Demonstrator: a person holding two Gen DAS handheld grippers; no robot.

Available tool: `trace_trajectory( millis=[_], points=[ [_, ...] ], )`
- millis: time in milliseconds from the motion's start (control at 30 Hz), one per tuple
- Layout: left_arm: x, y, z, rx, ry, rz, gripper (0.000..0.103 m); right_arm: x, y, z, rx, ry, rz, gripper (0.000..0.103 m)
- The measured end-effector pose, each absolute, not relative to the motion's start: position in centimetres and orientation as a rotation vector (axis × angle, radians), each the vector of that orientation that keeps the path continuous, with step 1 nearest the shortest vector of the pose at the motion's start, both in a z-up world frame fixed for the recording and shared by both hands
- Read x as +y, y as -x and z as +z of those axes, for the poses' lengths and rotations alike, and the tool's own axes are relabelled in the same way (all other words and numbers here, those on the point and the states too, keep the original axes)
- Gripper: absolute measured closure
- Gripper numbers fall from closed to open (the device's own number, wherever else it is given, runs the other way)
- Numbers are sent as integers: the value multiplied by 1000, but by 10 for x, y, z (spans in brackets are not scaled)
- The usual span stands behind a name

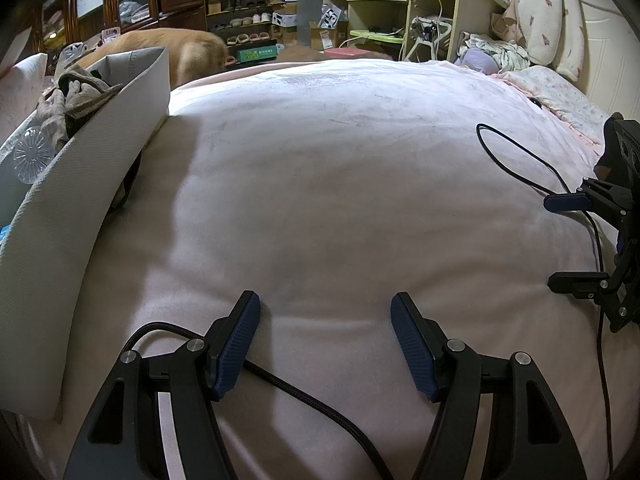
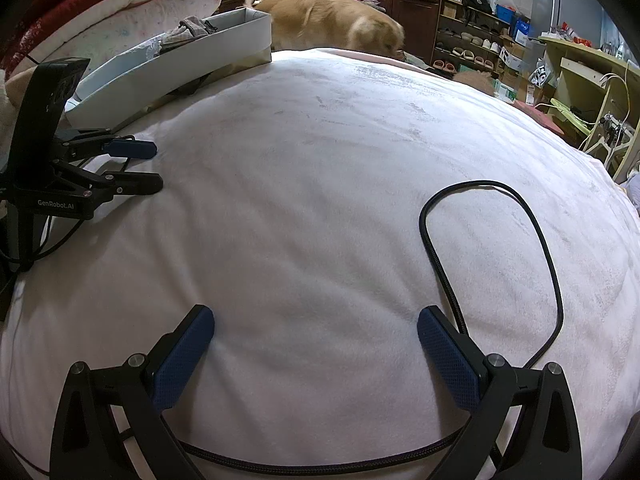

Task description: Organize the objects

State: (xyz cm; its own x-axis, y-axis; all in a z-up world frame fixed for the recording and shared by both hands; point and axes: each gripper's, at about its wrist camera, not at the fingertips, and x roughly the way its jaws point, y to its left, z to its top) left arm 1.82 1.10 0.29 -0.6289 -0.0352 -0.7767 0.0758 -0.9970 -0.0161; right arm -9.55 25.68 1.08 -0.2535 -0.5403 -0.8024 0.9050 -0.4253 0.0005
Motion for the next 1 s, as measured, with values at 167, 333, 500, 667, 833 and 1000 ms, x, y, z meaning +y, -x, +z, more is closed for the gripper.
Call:
trace_trajectory(
  millis=[167,333,500,667,833,1000],
  points=[
    [11,-18,3,73,-1324,-2780,36,257,95,11,587,-925,-1841,0],
    [10,-18,3,73,-1324,-2780,35,257,96,11,587,-925,-1841,0],
    [10,-18,3,72,-1324,-2780,35,257,96,11,587,-925,-1841,0],
    [10,-18,3,72,-1323,-2780,35,257,96,11,588,-925,-1840,0],
    [9,-18,3,72,-1325,-2781,34,257,96,11,588,-925,-1840,0],
    [9,-19,3,69,-1322,-2781,34,257,96,11,588,-924,-1839,0]
  ],
)
